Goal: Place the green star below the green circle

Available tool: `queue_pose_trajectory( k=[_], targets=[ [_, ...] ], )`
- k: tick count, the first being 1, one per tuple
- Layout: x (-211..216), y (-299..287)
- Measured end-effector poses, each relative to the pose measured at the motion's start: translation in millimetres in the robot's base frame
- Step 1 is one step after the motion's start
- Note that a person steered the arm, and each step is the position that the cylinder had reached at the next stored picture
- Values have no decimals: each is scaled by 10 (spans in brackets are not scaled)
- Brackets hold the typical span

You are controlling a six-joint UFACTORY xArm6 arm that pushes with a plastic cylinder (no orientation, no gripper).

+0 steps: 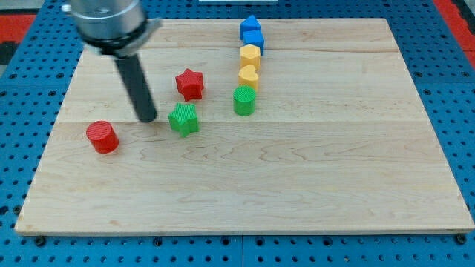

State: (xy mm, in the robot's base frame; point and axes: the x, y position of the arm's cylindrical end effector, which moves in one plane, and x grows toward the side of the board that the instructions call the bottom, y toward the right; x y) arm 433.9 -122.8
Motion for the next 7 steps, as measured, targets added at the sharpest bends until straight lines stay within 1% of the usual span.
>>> queue_pose_trajectory(
  k=[1,2,5,7],
  targets=[
    [113,449],
    [196,649],
    [439,651],
    [405,969]
  ],
)
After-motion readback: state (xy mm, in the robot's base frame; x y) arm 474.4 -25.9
